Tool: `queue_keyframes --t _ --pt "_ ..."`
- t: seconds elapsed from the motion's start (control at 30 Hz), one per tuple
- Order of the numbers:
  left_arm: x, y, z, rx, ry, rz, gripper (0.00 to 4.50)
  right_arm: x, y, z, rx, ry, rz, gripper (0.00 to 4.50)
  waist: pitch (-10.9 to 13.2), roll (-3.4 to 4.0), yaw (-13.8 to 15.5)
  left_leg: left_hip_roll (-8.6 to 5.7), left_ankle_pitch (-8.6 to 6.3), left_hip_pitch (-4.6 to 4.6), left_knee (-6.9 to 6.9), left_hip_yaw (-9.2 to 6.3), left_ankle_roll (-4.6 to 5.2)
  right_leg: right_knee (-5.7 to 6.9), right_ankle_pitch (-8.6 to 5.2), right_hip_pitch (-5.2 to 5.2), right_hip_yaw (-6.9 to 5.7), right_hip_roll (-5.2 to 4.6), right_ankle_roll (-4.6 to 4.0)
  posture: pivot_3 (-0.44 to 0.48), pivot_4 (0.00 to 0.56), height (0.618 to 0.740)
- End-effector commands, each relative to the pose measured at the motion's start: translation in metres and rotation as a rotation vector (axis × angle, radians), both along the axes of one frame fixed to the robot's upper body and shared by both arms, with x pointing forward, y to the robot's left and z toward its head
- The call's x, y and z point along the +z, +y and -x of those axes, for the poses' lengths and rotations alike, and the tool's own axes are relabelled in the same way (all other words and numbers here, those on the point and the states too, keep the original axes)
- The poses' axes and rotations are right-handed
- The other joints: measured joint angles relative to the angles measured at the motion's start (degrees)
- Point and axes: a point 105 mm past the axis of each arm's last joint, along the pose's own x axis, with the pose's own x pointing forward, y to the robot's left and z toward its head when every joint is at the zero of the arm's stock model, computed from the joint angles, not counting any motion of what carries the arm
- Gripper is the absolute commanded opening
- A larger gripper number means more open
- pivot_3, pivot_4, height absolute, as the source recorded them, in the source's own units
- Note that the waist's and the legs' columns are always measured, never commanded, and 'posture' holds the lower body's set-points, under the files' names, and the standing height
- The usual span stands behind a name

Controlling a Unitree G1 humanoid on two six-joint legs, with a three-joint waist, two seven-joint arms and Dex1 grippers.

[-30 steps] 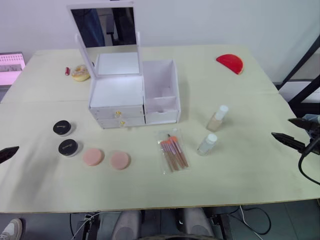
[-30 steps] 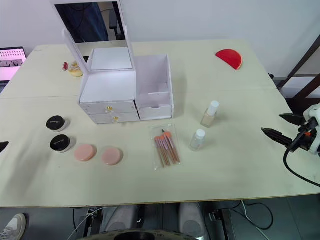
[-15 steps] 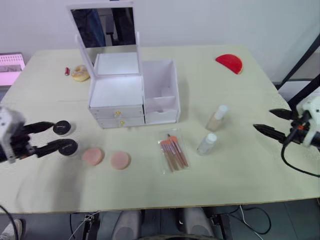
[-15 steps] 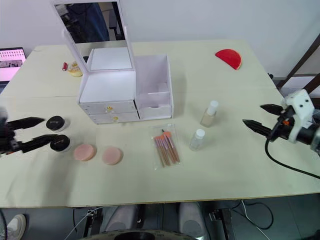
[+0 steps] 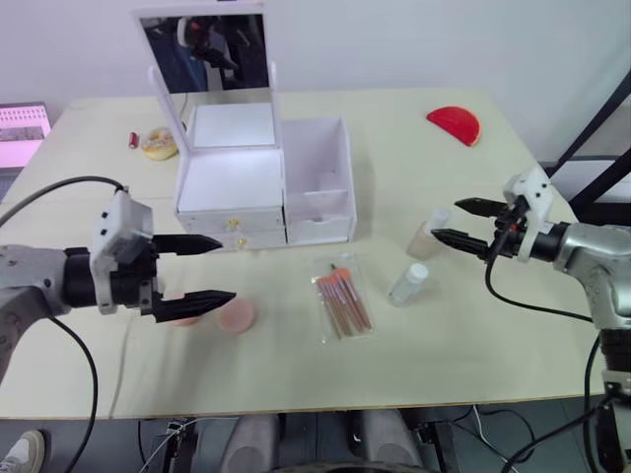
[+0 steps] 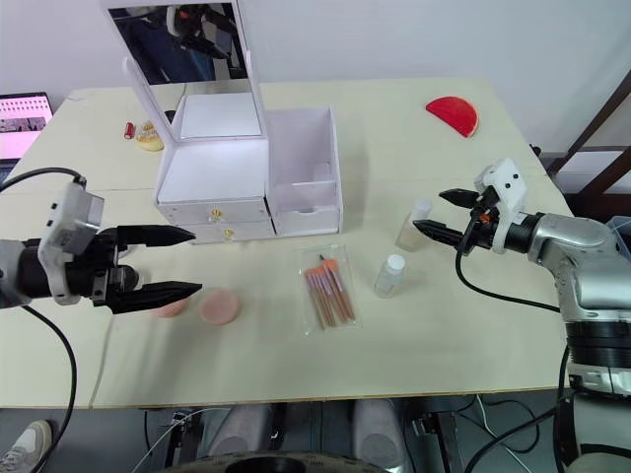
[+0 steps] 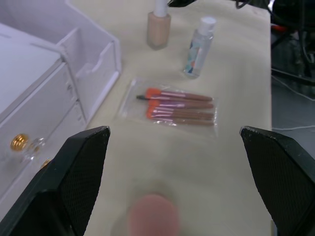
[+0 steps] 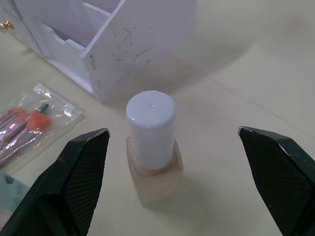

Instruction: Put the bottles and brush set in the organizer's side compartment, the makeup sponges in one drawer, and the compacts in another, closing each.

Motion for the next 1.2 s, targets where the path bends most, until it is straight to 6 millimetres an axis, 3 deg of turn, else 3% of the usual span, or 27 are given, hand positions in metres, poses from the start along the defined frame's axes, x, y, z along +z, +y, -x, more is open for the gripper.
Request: queue_keyframes --t 0.03,0.47,0.57,0.73,0.77,1.2 --pt "0.006 -0.003 0.0 -0.006 -0.032 -0.009 4.46 0.008 0.005 -0.004 0.015 -0.036 -0.026 4.5 0.0 0.0 -0.1 0.0 0.0 0.0 0.0 0.0 0.0 0.0 0.0 0.0 0.0 0.01 0.0 0.0 0.15 0.739" --pt "0.005 -0.013 0.006 -0.021 -0.033 0.01 4.46 0.001 0.011 -0.009 0.037 -0.017 -0.053 4.5 0.0 0.0 0.0 0.0 0.0 0.01 0.02 0.0 0.0 0.0 0.0 0.0 0.02 0.02 -0.01 0.0 0.15 0.739" --pt "0.005 -0.012 0.006 -0.02 -0.034 0.01 4.5 0.002 0.012 -0.01 0.044 -0.019 -0.06 3.56 0.0 0.0 0.0 0.0 0.0 0.0 0.01 0.0 0.0 0.0 0.0 0.0 0.02 0.03 -0.01 0.0 0.15 0.739" --pt "0.01 -0.013 0.005 -0.015 -0.042 0.04 4.5 0.001 0.013 -0.01 0.048 -0.016 -0.06 0.94 0.0 0.0 0.0 0.0 0.0 0.0 0.01 0.0 0.0 0.0 0.0 0.0 0.03 0.03 -0.01 0.0 0.15 0.739" --pt "0.01 -0.013 0.005 -0.015 -0.043 0.047 4.5 0.001 0.014 -0.01 0.048 -0.016 -0.061 0.78 0.0 0.0 0.0 0.0 0.0 0.0 0.02 0.0 0.0 0.0 0.0 0.0 0.03 0.03 -0.01 0.0 0.15 0.739" --pt "0.008 -0.015 0.002 0.013 -0.061 0.109 4.5 0.01 0.018 -0.008 0.067 -0.043 -0.074 0.79 0.0 0.0 0.0 0.0 0.0 0.0 0.03 0.0 0.0 0.0 0.01 0.0 0.04 0.04 -0.01 0.0 0.15 0.739"
